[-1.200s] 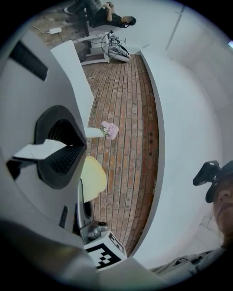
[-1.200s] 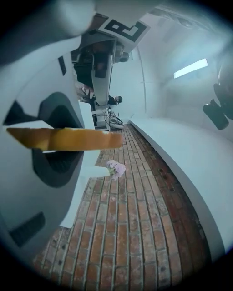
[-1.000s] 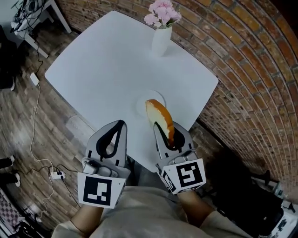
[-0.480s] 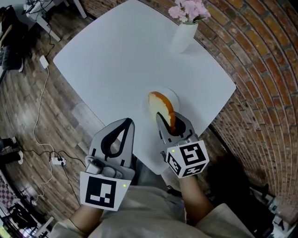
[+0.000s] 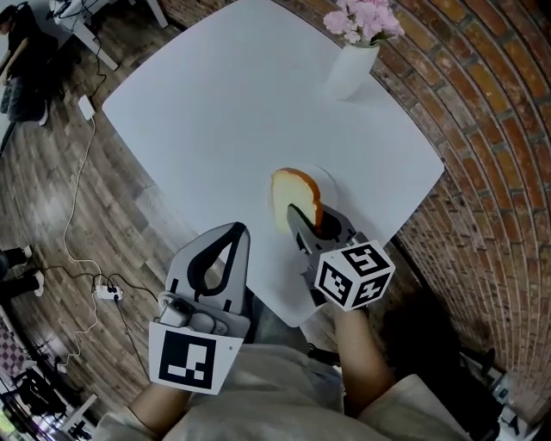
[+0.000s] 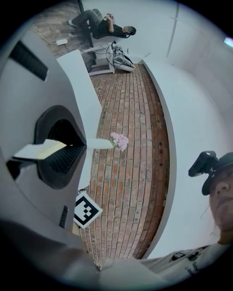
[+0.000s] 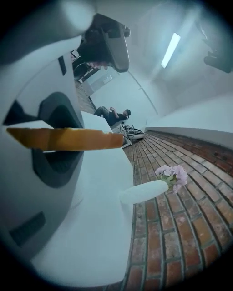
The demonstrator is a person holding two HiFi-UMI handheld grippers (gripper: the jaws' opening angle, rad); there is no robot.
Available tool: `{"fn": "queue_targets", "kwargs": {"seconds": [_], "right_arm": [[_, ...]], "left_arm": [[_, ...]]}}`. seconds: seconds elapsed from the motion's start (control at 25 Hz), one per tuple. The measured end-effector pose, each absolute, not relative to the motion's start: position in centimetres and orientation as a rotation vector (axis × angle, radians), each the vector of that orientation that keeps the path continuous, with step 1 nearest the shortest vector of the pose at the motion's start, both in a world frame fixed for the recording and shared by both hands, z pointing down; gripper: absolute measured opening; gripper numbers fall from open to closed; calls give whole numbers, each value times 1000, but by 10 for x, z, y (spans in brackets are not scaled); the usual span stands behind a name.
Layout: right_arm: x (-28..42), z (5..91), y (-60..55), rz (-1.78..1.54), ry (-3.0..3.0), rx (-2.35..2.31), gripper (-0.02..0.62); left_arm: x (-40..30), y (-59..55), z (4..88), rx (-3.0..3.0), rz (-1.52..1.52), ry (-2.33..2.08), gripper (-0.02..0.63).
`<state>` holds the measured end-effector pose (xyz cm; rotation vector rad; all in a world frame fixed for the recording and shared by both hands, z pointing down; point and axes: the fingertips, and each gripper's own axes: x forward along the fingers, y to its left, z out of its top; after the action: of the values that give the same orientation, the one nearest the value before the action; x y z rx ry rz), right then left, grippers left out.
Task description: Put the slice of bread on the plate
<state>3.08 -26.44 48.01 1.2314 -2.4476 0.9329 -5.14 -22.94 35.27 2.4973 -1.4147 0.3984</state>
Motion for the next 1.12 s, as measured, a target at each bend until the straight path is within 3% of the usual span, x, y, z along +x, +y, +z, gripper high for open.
{"fn": "queue_targets", "kwargs": {"seconds": [0.4, 1.12], "right_arm": [[37, 499, -281, 1149, -2451, 1196, 98], [55, 525, -289, 758, -2217, 1305, 214]], "left_arm": [[-59, -233, 357, 2472, 416, -1434, 11], [-50, -236, 362, 2478, 414, -1392, 11]]}}
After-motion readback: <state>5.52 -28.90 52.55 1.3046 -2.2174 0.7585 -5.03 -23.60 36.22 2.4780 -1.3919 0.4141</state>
